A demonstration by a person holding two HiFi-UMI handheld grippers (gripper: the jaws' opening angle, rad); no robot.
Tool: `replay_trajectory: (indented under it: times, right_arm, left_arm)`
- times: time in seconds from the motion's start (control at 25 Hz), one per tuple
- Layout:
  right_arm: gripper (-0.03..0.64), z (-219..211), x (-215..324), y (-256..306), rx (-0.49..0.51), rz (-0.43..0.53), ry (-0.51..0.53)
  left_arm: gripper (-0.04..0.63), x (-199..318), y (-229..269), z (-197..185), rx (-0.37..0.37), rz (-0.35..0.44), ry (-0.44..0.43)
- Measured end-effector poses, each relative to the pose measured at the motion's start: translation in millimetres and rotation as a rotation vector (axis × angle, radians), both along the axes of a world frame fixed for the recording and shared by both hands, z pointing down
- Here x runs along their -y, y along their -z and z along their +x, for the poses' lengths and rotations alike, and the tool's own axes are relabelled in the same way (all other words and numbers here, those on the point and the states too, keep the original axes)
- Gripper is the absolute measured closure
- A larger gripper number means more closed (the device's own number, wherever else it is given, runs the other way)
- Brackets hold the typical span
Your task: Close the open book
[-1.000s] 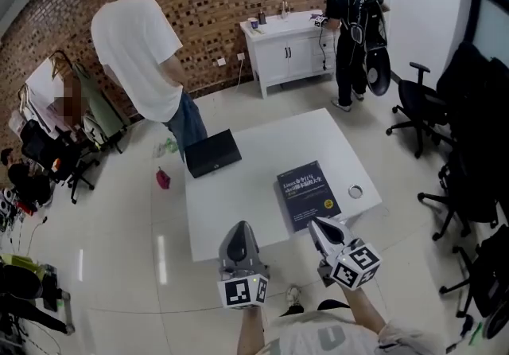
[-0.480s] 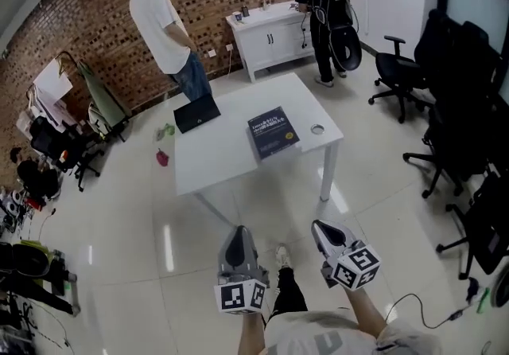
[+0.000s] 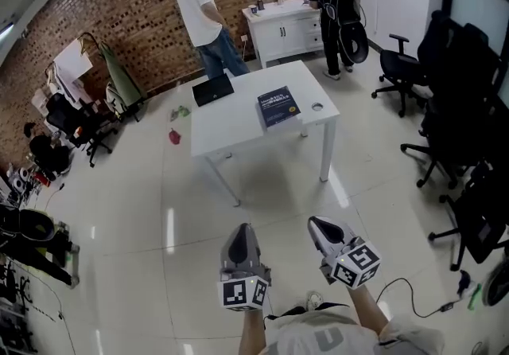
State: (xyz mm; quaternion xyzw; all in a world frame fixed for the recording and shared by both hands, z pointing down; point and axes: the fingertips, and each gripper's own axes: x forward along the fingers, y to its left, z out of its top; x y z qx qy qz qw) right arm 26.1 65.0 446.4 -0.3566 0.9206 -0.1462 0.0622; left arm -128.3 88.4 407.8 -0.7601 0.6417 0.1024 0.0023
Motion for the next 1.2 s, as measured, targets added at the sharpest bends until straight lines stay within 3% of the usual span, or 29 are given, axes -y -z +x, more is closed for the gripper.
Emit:
replay_trajectory:
  times: [0.16,0.52,1.2]
  right_arm:
    - [0.620,-7,-36,2,0.013,-0.017,0.018]
    - [0.615,-13,-89,11,-0.026,0.015,-0.061]
    - [0.615,10,-76,34,-0.009,0.068,-0.129]
  left_arm:
    - [0.581,-30,-2,9,-0.023,-0.004,-0.041]
    - [0.581,-74,-5,3,-0.011,-0.016,-0.059]
    - [0.581,-67,17,14,0.047,0.028,-0.078]
